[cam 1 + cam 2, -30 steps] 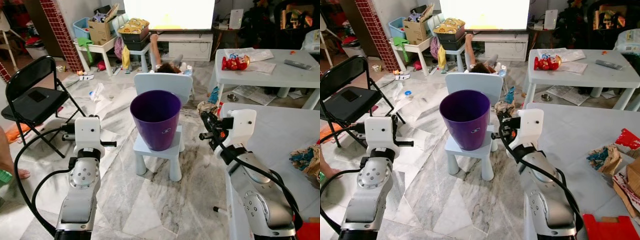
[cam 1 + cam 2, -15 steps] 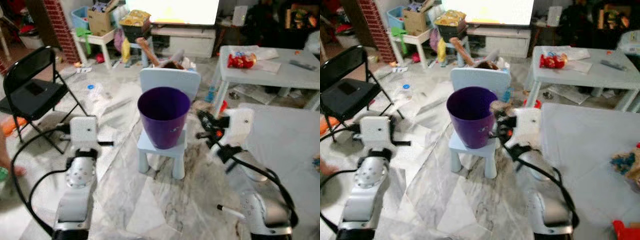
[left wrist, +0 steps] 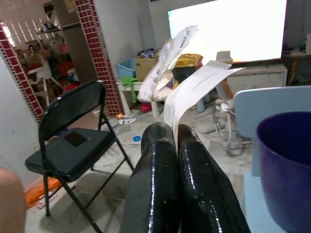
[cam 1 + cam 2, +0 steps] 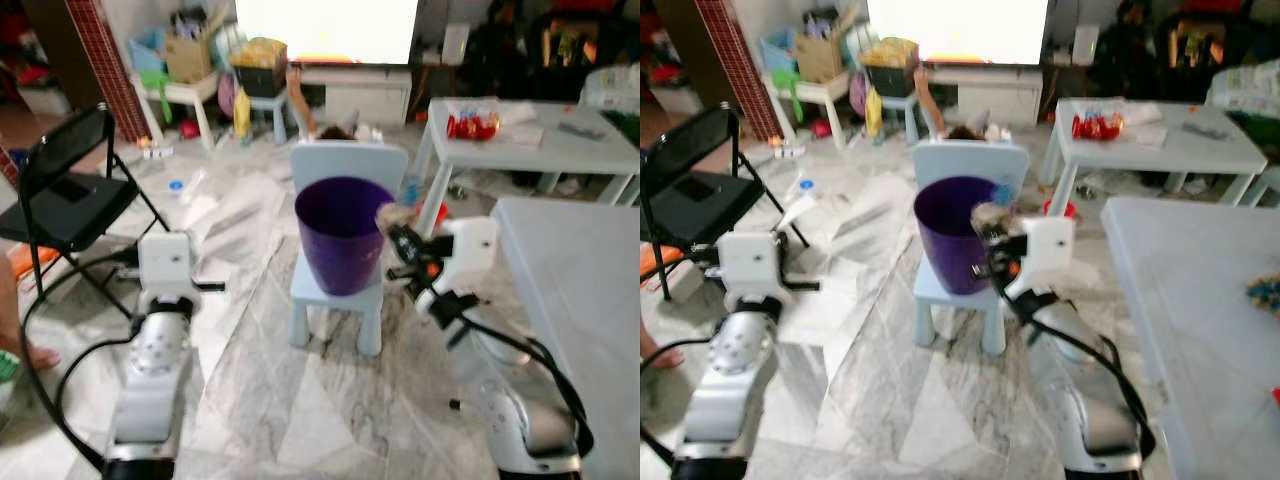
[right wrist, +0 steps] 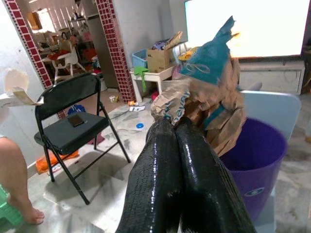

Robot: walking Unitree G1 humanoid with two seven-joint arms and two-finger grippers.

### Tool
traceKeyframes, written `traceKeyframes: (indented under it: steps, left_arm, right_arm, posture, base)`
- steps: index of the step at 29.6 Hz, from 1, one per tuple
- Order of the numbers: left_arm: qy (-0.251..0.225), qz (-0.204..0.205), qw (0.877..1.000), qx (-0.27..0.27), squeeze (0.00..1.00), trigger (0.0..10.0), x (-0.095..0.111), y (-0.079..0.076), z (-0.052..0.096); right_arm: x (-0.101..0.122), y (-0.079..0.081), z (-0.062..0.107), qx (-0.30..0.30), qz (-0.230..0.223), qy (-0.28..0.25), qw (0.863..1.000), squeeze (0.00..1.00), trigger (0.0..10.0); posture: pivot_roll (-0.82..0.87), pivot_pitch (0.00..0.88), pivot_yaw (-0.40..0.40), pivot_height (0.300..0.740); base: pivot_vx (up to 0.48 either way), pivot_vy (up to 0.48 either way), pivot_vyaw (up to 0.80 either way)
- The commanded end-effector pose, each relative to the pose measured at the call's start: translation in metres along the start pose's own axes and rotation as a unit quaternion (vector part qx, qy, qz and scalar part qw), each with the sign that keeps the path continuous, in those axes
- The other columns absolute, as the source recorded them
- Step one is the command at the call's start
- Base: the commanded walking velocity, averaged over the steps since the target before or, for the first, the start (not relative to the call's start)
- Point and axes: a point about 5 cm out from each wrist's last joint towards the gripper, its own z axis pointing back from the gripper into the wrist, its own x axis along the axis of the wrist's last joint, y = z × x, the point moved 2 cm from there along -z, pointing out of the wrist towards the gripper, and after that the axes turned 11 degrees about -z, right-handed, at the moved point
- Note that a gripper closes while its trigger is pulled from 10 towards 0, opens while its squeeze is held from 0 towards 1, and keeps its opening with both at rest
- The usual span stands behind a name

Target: Picking trash to rubbish bin

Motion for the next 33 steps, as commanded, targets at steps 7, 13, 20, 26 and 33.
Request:
traceKeyframes:
  steps: [7, 13, 20, 26, 33]
  left_arm:
    - [-0.014, 0.024, 1.000, -0.014, 0.00, 0.0, 0.0082, -0.0086, -0.0013]
    - [-0.013, 0.038, 0.999, -0.014, 0.00, 0.0, 0.0085, -0.0072, -0.0033]
    - [-0.013, 0.048, 0.999, -0.017, 0.00, 0.0, 0.0083, -0.0074, -0.0030]
    - [-0.011, 0.056, 0.998, -0.022, 0.00, 0.0, 0.0066, -0.0086, -0.0022]
    - [-0.009, 0.062, 0.998, -0.028, 0.00, 0.0, 0.0056, -0.0110, -0.0010]
  right_arm:
    - [0.0052, -0.0057, 0.0018, -0.009, 0.008, -0.007, 1.000, 0.00, 0.0]
    - [0.0060, -0.0061, 0.0015, -0.010, 0.009, -0.009, 1.000, 0.00, 0.0]
    - [0.0066, -0.0059, 0.0021, -0.010, 0.009, -0.010, 1.000, 0.00, 0.0]
    - [0.0066, -0.0059, 0.0026, -0.010, 0.009, -0.010, 1.000, 0.00, 0.0]
    - [0.0070, -0.0063, 0.0030, -0.011, 0.009, -0.011, 1.000, 0.00, 0.0]
  posture:
    - [0.06, 0.023, 0.015, 0.740]
    - [0.06, 0.017, 0.014, 0.740]
    - [0.06, 0.021, 0.015, 0.740]
    - [0.06, 0.023, 0.013, 0.740]
    - [0.06, 0.024, 0.011, 0.740]
  base:
    - [0.000, 0.000, 0.00]
    - [0.000, 0.000, 0.00]
    - [0.043, 0.000, 0.00]
    - [0.391, 0.000, 0.00]
    - [0.466, 0.000, 0.00]
